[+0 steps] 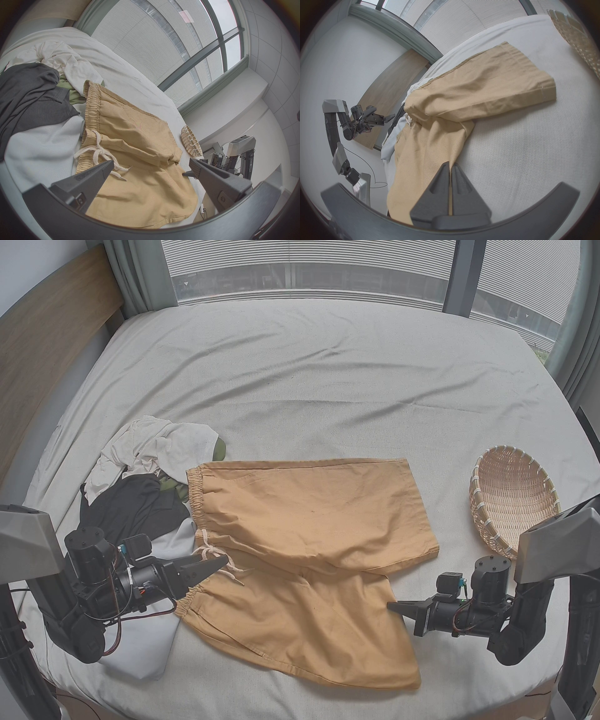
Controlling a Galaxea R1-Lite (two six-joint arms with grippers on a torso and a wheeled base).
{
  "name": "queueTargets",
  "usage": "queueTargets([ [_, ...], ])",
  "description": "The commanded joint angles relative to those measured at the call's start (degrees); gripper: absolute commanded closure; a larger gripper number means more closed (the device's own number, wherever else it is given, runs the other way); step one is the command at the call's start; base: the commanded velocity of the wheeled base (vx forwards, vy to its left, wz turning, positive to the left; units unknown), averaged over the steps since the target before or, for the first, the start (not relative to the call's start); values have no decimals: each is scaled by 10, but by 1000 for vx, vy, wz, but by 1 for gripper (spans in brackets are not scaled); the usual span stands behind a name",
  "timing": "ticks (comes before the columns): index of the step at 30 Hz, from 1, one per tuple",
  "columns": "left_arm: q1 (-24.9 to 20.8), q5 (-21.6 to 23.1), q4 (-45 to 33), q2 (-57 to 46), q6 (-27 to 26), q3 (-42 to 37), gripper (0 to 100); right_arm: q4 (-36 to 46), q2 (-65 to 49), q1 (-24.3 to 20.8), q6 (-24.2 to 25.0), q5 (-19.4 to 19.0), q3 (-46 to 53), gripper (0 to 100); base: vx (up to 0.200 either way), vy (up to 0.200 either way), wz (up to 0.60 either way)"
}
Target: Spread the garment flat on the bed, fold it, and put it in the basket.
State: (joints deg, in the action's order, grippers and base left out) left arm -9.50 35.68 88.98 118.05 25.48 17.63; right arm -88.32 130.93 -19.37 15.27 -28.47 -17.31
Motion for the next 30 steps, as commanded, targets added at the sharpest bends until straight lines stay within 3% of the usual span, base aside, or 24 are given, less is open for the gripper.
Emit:
queueTargets([
  [1, 0, 0, 1, 0, 0, 0, 0, 1, -52, 12, -5, 0, 34, 100, 0, 0, 0],
  [16, 0, 0, 1, 2, -1, -1, 0, 1, -59, 14, -37, 0, 44, 100, 0, 0, 0],
  [30, -1, 0, 1, 2, -2, -2, 0, 0, -62, -66, -42, -6, 51, 100, 0, 0, 0],
])
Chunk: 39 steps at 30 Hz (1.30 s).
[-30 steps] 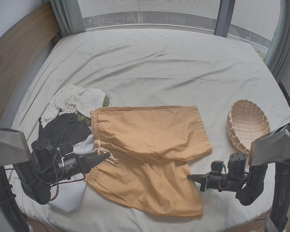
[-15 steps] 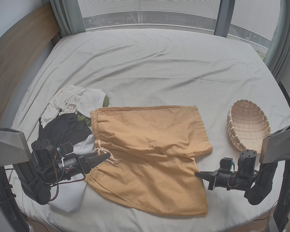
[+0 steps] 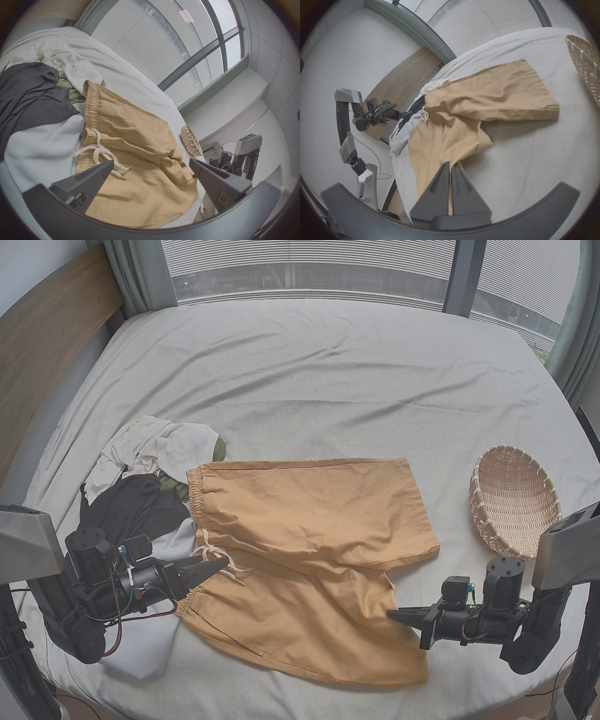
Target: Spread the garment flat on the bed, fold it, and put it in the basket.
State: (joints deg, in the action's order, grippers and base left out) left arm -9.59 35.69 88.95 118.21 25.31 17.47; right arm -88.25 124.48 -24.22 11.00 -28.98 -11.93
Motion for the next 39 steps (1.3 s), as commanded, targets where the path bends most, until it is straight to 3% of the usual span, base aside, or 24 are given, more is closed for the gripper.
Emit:
queueTargets([
  [1, 0, 0, 1, 2, 0, -1, 0, -1, 5, -27, 1, -2, -5, 100, 0, 0, 0],
  [10, 0, 1, 1, 6, 0, -1, 0, -1, 25, -36, -11, -8, -4, 100, 0, 0, 0],
  [11, 0, 0, 1, 7, 0, -1, 0, -1, 26, -36, -14, -12, -2, 0, 0, 0, 0],
  [26, 0, 0, 1, 7, 0, -1, 0, -1, -33, -59, -10, -64, 34, 0, 0, 0, 0],
  [30, 0, 1, 1, 8, 0, 0, 0, 0, -69, -70, 15, -88, 40, 0, 0, 0, 0],
  [39, 0, 0, 1, 6, -1, 2, 0, 0, -71, -103, 73, -104, 35, 0, 0, 0, 0],
])
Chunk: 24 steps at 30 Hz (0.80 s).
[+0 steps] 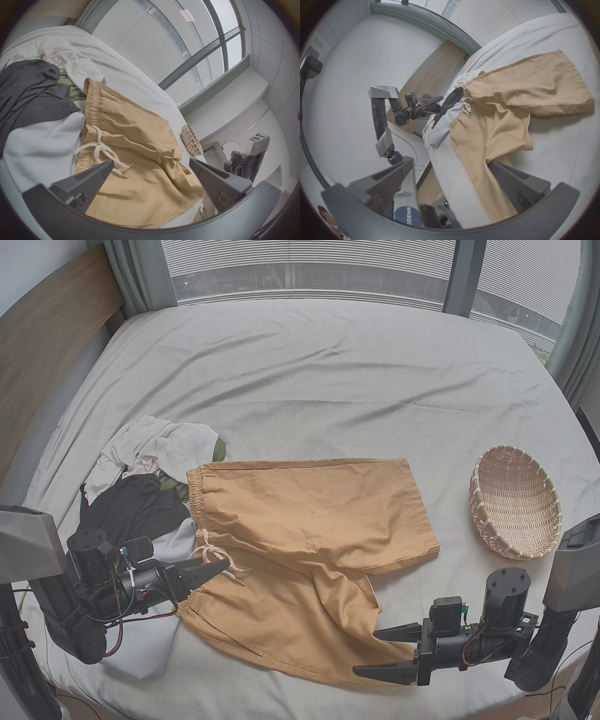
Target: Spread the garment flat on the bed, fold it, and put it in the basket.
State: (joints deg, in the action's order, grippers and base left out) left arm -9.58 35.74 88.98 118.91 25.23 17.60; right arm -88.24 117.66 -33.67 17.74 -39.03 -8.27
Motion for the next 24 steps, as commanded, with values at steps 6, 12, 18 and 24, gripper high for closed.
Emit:
queueTargets([
  [6, 4, -1, 1, -2, 1, 4, 0, 0, 67, -10, 5, -18, -11, 0, 0, 0, 0],
  [12, 4, -1, 1, -2, 1, 3, 0, 0, 88, -44, 8, -17, -20, 0, 0, 0, 0],
  [18, 4, -1, 1, -1, 1, 2, 0, -2, 121, -47, 5, -16, -13, 0, 0, 0, 0],
  [24, 4, 0, 1, -1, 1, 1, 0, -3, 93, -28, 4, -3, -16, 0, 0, 0, 0],
])
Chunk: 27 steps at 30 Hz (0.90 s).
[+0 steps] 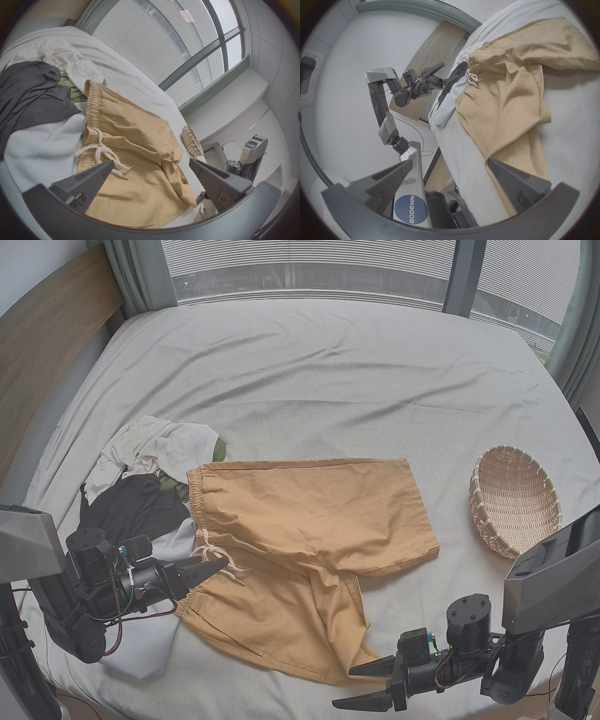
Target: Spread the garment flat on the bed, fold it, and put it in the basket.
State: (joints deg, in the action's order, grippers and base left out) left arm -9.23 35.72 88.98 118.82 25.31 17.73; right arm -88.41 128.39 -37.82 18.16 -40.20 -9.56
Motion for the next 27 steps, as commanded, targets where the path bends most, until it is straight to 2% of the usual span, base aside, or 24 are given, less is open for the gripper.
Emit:
queueTargets([
  [1, 0, 0, 1, 0, 0, -1, 0, 0, -34, 26, -1, 25, -5, 0, 0, 0, 0],
  [6, -3, 0, 1, 2, 0, -1, 0, 1, -66, 66, -4, 61, -21, 0, 0, 0, 0],
  [10, -4, 0, 1, 2, 0, -1, 0, 2, -72, 85, -5, 67, -34, 0, 0, 0, 0],
  [27, -4, 0, 1, 9, 0, -1, 0, 2, -8, 122, -6, 102, -67, 0, 0, 0, 0],
])
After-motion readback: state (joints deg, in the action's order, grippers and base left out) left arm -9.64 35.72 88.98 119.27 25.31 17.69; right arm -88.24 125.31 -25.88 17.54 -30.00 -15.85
